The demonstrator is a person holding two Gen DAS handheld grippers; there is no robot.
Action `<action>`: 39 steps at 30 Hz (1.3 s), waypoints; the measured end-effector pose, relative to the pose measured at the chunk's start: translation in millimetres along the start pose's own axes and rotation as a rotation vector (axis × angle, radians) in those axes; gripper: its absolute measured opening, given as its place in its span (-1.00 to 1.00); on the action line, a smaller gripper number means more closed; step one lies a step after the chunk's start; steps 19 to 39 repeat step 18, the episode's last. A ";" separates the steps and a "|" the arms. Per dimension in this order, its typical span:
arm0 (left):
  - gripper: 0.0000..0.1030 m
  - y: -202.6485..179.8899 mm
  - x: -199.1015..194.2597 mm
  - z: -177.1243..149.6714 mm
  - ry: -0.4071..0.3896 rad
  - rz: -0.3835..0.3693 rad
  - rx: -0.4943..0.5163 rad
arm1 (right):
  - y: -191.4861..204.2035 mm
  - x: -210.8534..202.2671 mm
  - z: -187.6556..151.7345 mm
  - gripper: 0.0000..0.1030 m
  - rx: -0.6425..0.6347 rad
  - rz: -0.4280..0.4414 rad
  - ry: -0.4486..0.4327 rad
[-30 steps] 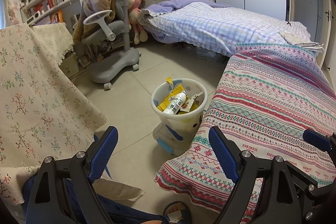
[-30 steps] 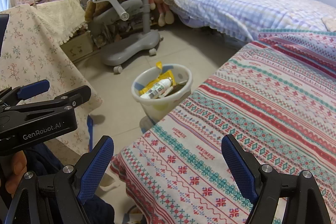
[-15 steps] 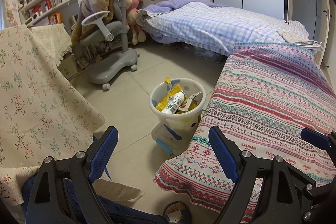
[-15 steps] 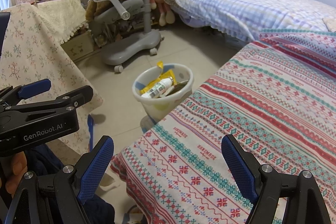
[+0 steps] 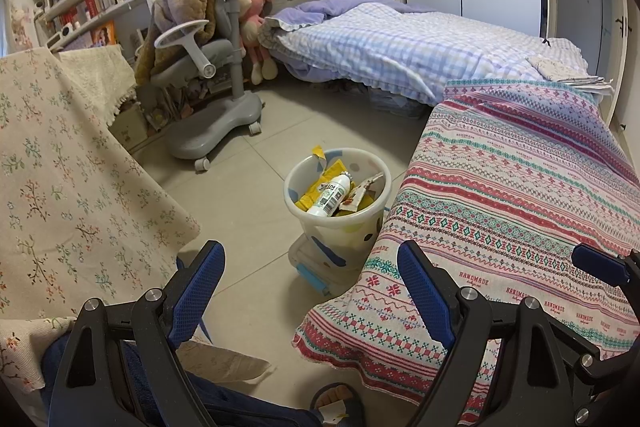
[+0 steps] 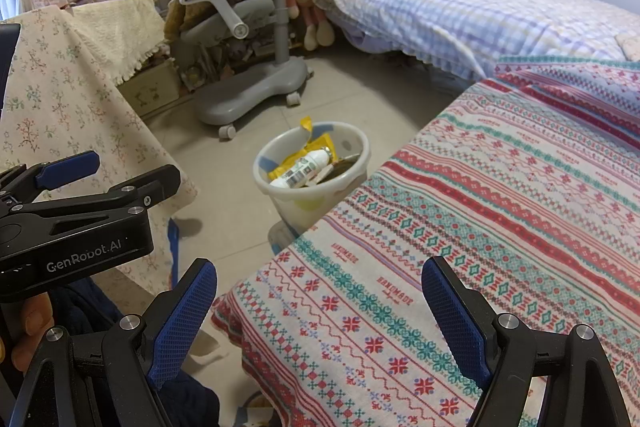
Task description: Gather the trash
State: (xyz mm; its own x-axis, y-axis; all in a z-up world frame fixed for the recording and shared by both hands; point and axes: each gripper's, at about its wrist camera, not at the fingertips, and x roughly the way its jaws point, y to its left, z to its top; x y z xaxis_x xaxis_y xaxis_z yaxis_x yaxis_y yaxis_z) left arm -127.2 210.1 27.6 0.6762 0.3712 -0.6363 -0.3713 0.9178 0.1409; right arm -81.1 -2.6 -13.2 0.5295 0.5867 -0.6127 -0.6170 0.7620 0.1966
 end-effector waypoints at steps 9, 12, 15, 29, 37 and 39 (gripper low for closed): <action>0.75 0.3 0.3 0.4 0.001 -0.001 0.000 | 0.9 0.3 0.1 0.71 -0.002 0.000 0.000; 0.75 0.7 0.7 0.0 0.001 -0.002 0.000 | 0.6 0.2 -0.2 0.71 -0.003 0.001 0.001; 0.75 0.9 1.1 0.0 0.002 -0.002 0.000 | 1.0 0.3 0.0 0.71 -0.003 0.001 0.000; 0.75 1.1 3.4 -1.4 0.004 -0.002 0.001 | 1.1 0.3 -0.3 0.71 -0.002 0.000 0.000; 0.75 1.1 3.4 -1.4 0.004 -0.002 0.001 | 1.1 0.3 -0.3 0.71 -0.002 0.000 0.000; 0.75 1.1 3.4 -1.4 0.004 -0.002 0.001 | 1.1 0.3 -0.3 0.71 -0.002 0.000 0.000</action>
